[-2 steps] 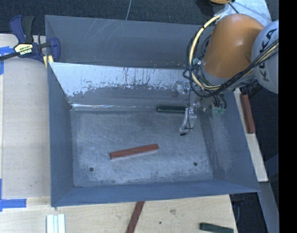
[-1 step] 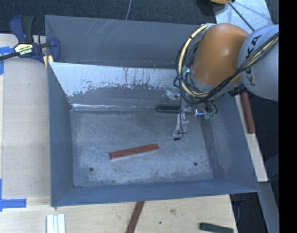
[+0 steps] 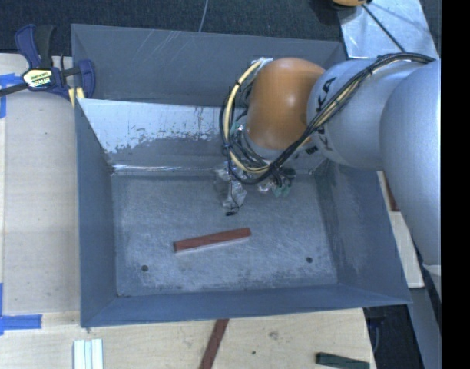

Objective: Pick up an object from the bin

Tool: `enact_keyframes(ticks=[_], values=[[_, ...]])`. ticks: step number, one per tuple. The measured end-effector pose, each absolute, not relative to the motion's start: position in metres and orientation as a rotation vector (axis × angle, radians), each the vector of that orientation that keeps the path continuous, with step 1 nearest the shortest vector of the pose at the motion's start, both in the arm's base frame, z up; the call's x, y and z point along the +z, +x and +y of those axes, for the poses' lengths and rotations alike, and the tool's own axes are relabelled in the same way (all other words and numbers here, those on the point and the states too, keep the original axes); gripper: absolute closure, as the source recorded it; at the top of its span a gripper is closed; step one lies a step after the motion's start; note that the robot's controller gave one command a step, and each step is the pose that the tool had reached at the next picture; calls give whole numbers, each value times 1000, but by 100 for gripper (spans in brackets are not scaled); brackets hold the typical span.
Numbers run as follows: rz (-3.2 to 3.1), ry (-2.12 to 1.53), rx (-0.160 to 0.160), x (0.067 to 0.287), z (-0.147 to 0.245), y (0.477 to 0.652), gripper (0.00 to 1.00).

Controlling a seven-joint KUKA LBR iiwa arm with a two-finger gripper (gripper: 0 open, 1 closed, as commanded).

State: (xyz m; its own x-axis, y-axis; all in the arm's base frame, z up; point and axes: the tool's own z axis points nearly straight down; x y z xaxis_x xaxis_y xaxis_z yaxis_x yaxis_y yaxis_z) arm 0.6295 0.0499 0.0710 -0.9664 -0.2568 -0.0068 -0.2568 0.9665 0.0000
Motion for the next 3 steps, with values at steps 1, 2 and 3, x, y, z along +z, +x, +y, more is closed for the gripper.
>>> enact_keyframes(ticks=[1,2,3], values=[[3112,-406,0,70,49,629,0],[3112,-405,1,70,49,629,0],[3089,-577,0,87,50,600,0]])
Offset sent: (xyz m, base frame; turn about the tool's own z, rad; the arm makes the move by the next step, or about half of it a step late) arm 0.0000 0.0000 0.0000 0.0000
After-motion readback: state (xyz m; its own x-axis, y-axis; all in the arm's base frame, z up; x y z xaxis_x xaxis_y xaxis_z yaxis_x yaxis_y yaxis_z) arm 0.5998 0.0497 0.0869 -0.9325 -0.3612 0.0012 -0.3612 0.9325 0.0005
